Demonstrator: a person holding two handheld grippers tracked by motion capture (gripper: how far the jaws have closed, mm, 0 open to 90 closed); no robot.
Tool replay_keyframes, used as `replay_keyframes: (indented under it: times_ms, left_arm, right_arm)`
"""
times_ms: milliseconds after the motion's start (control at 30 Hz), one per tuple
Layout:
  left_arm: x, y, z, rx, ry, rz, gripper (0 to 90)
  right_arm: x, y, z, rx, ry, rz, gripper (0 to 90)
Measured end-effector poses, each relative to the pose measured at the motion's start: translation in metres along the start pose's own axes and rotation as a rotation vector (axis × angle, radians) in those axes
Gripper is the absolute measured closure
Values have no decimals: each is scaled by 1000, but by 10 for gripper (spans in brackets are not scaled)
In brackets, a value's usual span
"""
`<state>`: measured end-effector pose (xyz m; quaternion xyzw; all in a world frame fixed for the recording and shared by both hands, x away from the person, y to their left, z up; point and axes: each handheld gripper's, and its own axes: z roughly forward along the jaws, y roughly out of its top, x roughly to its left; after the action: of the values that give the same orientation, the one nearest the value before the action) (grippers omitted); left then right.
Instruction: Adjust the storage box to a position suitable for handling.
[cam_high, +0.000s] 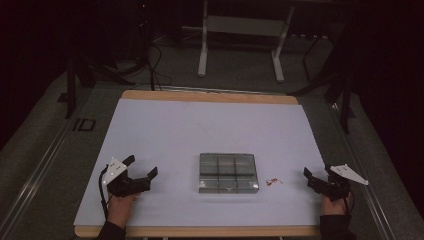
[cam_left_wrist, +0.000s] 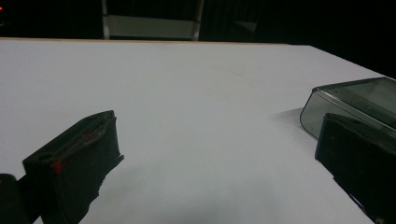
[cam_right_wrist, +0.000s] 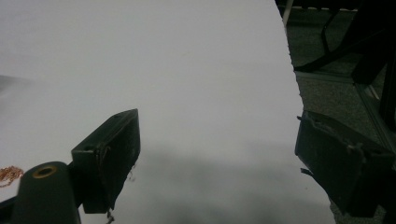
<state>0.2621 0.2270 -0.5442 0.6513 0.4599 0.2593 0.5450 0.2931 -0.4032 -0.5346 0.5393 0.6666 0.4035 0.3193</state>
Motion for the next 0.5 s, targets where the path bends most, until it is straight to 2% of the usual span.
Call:
replay_keyframes:
  times_ms: [267, 500]
  left_arm:
    - [1, 1, 2, 14, -15, -11, 2]
    - [-1, 0, 0, 0, -28, 29, 3]
  right_arm:
    - [1, 0, 0, -6, -14, -5, 137]
    - [-1, 0, 0, -5, -21, 15, 137]
